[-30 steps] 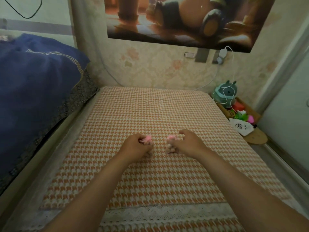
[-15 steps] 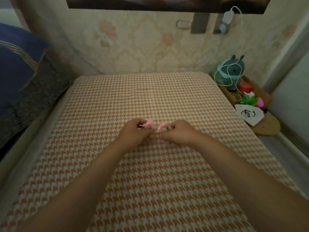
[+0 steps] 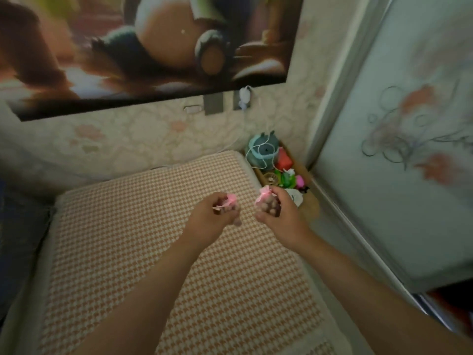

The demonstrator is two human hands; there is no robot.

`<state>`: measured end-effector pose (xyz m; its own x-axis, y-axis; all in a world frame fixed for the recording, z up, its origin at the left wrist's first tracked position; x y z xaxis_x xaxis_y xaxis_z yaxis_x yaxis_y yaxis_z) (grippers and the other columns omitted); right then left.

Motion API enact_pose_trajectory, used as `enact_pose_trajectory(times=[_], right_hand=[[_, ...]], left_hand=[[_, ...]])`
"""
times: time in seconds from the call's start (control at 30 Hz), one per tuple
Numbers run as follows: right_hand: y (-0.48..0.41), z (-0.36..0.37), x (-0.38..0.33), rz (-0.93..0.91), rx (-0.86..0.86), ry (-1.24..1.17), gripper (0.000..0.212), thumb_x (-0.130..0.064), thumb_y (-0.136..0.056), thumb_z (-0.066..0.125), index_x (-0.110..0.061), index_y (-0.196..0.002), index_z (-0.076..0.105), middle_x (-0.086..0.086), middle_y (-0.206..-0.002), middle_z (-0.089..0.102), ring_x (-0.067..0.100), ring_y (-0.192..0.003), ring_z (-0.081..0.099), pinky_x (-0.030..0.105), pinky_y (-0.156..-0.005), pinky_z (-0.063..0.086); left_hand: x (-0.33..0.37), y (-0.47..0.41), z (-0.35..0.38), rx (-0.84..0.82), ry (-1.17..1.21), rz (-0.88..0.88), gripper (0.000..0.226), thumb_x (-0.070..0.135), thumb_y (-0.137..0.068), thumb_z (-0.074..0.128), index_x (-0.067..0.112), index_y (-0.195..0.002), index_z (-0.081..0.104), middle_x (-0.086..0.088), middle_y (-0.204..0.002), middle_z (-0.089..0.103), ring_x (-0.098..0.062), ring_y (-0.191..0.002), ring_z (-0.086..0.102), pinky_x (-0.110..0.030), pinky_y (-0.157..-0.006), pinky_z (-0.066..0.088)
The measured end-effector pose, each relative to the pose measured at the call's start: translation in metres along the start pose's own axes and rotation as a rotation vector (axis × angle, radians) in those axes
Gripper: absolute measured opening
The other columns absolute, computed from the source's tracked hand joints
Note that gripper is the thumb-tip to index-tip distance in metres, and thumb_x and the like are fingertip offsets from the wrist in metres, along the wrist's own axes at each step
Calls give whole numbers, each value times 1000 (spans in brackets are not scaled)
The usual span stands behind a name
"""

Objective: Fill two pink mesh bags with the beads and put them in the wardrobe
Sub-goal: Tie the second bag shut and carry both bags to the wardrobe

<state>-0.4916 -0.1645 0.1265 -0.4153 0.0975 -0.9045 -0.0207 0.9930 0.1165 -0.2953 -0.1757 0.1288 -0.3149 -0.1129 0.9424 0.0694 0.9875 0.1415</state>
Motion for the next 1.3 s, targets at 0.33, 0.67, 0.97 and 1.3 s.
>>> enact_pose_trajectory(times=[0.33, 0.67, 0.97, 1.3], right_hand=[[84, -276, -115, 39, 283, 67, 37, -21, -85, 77, -29, -115, 57, -8, -96, 66, 2, -82, 61, 14, -75, 46], [248, -471, -120, 204, 670, 117, 21, 0, -89, 69, 2, -102, 54, 15, -82, 48, 11, -65, 46, 17, -76, 45], [464, -619, -54, 443, 992, 176, 34, -26, -93, 72, -20, -122, 54, 6, -105, 68, 18, -93, 66, 24, -81, 48], [666, -798, 75, 542, 1294, 204, 35, 14, -91, 47, -13, -70, 39, 2, -70, 40, 15, -64, 42, 21, -50, 44]], left_hand=[[273, 21, 146, -299, -159, 154, 25, 24, -87, 77, 27, -109, 66, 10, -94, 69, -7, -83, 65, -10, -65, 46], [408, 75, 328, -726, -74, 324, 23, 5, -81, 80, 10, -98, 65, -1, -84, 69, -9, -74, 68, -25, -72, 57], [493, 227, 558, -1128, -93, 548, 17, 10, -86, 76, 23, -83, 65, 1, -81, 68, -15, -81, 68, -25, -68, 57], [548, 405, 810, -1355, -136, 526, 14, 3, -88, 70, 13, -98, 68, -11, -91, 72, -24, -82, 72, -27, -70, 59]])
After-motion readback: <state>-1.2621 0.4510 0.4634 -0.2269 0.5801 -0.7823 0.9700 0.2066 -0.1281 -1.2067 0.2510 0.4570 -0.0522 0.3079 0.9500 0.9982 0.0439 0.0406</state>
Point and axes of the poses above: each hand's wrist, its own y-axis away from the middle knuckle, its own z-axis out of the palm, x = y × z, the point moved 4 cm from there along -y, towards the middle knuckle
